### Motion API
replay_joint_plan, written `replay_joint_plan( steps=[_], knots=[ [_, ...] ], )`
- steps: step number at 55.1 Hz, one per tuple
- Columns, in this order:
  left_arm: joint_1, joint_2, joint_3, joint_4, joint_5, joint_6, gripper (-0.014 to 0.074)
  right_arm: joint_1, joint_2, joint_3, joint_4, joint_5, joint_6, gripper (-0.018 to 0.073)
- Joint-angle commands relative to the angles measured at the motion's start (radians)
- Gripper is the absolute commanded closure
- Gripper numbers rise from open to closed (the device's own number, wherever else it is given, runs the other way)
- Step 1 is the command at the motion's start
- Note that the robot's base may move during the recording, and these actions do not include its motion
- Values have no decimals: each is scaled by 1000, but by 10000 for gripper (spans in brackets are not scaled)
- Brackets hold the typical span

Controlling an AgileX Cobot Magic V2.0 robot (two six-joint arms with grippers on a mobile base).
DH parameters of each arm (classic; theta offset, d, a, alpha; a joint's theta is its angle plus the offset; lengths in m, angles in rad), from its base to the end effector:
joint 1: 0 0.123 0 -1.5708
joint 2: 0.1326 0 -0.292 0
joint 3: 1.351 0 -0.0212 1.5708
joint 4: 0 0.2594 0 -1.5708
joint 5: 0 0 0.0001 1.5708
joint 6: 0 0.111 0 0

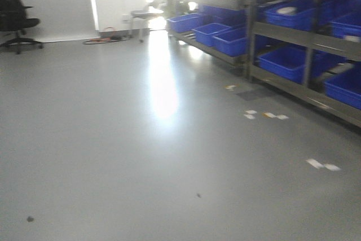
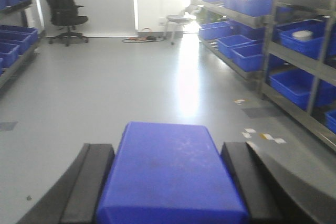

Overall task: Pick and sort blue part to right shelf
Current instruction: 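Drive the base to the shelf rack of blue bins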

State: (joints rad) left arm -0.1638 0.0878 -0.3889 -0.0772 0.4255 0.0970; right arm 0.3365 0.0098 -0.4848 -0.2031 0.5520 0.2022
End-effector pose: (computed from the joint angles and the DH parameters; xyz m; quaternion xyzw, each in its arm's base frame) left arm 0.0566 -0.0130 0.3006 0.0794 0.7153 -0.0590 0.6917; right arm 0.0317 -0.0014 0.3227 -0.0699 0.6968 0.0930 0.7078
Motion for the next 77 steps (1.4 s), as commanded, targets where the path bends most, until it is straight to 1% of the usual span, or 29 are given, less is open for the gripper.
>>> replay_joint_plan(
  steps=[1, 77],
  knots=[
    [-8, 21, -31, -7, -96, -7, 473, -5, 20, -29, -18, -95, -9, 343],
    [-8, 21, -31, -7, -96, -7, 473, -5, 20, -29, -18, -94, -9, 343]
  ],
)
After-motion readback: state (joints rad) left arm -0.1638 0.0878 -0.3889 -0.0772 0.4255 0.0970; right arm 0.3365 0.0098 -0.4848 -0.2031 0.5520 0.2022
